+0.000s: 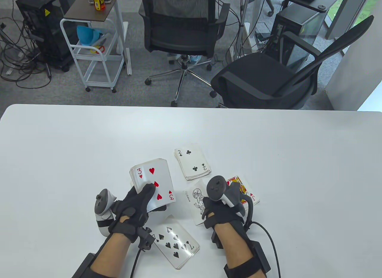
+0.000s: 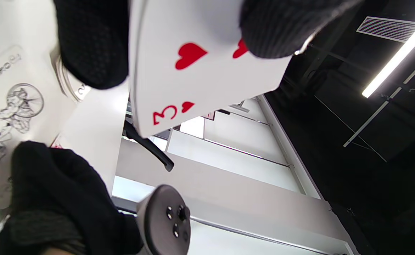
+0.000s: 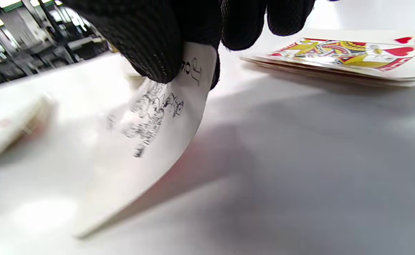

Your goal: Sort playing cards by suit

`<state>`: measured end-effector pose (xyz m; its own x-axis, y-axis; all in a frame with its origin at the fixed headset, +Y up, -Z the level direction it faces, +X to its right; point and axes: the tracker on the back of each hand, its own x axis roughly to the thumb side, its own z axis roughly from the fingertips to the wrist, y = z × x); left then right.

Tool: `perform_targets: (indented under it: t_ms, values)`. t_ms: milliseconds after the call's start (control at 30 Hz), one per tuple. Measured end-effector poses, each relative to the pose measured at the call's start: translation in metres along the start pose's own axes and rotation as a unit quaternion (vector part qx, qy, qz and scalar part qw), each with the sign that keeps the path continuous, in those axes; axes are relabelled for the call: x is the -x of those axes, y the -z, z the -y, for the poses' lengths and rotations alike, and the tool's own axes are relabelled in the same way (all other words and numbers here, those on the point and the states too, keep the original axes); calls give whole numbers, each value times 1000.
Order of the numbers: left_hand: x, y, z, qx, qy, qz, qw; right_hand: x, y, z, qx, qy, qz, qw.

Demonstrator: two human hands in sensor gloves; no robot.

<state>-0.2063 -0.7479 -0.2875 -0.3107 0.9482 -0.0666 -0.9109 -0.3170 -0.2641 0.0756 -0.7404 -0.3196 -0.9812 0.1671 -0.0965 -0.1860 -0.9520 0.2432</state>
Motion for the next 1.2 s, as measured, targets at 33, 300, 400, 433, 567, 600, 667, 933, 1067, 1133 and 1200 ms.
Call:
perform_targets:
  t_ms: [33,300,400,433,567,600,667,933,1067,1133,1200]
  values:
    - [0,0,0,1,0,-1,1000,-3,1,-3,12,-36,-7,999]
    - [4,0,3,6,10,-10,1000,-5,3,-7,19,-73,-28,997]
    - [6,0,5,7,14,-16,1000,-3,0,-2,34,-58,-17,998]
    - [7,0,5,7,17,-19,1000,-1,-3,4,67,-29,-5,997]
    - [9,1,6,7,32,-30,999,-4,-19,23,166,61,53,983]
    - [10,1,6,6,33,-31,999,-6,-23,26,189,88,82,975]
    - [11,1,7,5,33,-34,999,-9,-29,28,214,129,108,962]
    - [15,1,10,10,42,-41,998,-17,-38,28,246,229,200,921]
    - [15,1,10,6,45,-39,998,-19,-39,28,233,273,216,908]
    - [15,1,10,3,46,-35,998,-20,-39,26,220,277,223,908]
    - [14,0,10,-9,42,-23,999,-25,-41,23,208,288,238,904]
